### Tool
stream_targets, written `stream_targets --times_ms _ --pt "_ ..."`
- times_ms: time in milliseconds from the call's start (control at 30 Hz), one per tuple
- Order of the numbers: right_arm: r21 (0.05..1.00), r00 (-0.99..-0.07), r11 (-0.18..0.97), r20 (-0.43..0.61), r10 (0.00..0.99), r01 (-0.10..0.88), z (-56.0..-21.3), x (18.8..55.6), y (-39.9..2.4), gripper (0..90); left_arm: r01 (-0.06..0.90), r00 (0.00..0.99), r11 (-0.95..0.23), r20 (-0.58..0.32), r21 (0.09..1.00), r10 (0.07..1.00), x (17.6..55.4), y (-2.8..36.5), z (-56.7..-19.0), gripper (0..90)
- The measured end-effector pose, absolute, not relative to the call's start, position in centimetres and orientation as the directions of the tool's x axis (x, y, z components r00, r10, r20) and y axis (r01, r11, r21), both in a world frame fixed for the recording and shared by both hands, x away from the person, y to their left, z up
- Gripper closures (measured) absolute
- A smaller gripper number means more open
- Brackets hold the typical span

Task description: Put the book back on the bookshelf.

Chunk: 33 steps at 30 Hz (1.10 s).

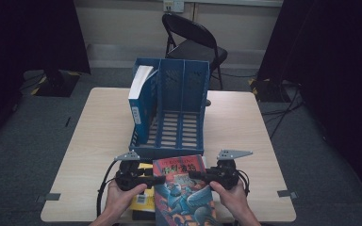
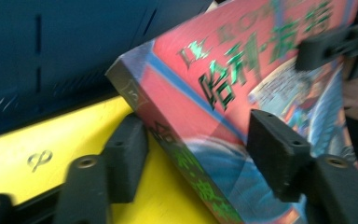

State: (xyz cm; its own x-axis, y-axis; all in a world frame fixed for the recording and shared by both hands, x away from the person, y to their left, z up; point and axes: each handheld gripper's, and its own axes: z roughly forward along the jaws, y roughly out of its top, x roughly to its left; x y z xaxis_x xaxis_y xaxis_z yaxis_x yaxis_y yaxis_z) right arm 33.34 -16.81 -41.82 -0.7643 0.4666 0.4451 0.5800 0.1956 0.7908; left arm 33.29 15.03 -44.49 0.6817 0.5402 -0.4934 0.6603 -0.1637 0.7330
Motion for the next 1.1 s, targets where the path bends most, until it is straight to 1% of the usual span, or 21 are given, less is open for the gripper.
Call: stream_targets --times_ms 200,300,433,467,500,533,567,600,700,967,1100 --pt "0.797 -0.766 0.191 0.438 0.471 0.573 -41.5 33.1 -16.9 84.4 0.668 0.681 -0.139 -0.526 0.731 0.509 33.3 15.1 -44.2 45.5" --pt "0.793 -0.760 0.184 0.447 0.471 0.581 -41.5 33.1 -16.9 84.4 0.676 0.677 -0.122 -0.546 0.727 0.494 33.5 15.3 -44.0 49.9" --pt "0.791 -0.753 0.168 0.461 0.469 0.588 -41.4 33.3 -17.0 84.5 0.675 0.693 -0.110 -0.576 0.729 0.434 33.7 15.2 -43.7 54.6" --pt "0.791 -0.755 0.168 0.462 0.465 0.588 -41.3 33.3 -17.0 84.5 0.666 0.711 -0.117 -0.579 0.737 0.398 33.5 14.9 -43.5 55.4" --pt "0.792 -0.758 0.167 0.467 0.454 0.588 -41.3 33.3 -16.9 84.5 0.658 0.719 -0.120 -0.572 0.743 0.395 33.3 14.6 -43.4 58.2" --pt "0.793 -0.760 0.169 0.465 0.454 0.586 -41.2 33.2 -16.8 84.4 0.650 0.721 -0.128 -0.555 0.749 0.415 33.0 14.4 -43.1 58.3" --pt "0.794 -0.762 0.177 0.455 0.461 0.581 -41.1 33.1 -16.6 84.4 0.662 0.711 -0.123 -0.567 0.739 0.416 33.1 14.4 -43.0 58.3" --pt "0.798 -0.764 0.176 0.449 0.463 0.576 -41.0 33.0 -16.6 84.4 0.671 0.703 -0.105 -0.584 0.734 0.405 33.1 14.5 -43.0 60.1" --pt "0.805 -0.768 0.172 0.443 0.461 0.568 -40.5 32.7 -16.7 84.4 0.682 0.696 -0.102 -0.600 0.724 0.394 33.1 14.6 -42.6 63.1" --pt "0.824 -0.779 0.135 0.449 0.439 0.551 -39.2 31.9 -17.1 84.4 0.657 0.722 -0.088 -0.591 0.749 0.360 32.6 14.7 -40.7 68.7" --pt "0.837 -0.789 0.129 0.434 0.435 0.532 -38.3 31.3 -17.2 84.4 0.647 0.733 -0.084 -0.588 0.758 0.343 32.3 14.8 -39.7 70.6"
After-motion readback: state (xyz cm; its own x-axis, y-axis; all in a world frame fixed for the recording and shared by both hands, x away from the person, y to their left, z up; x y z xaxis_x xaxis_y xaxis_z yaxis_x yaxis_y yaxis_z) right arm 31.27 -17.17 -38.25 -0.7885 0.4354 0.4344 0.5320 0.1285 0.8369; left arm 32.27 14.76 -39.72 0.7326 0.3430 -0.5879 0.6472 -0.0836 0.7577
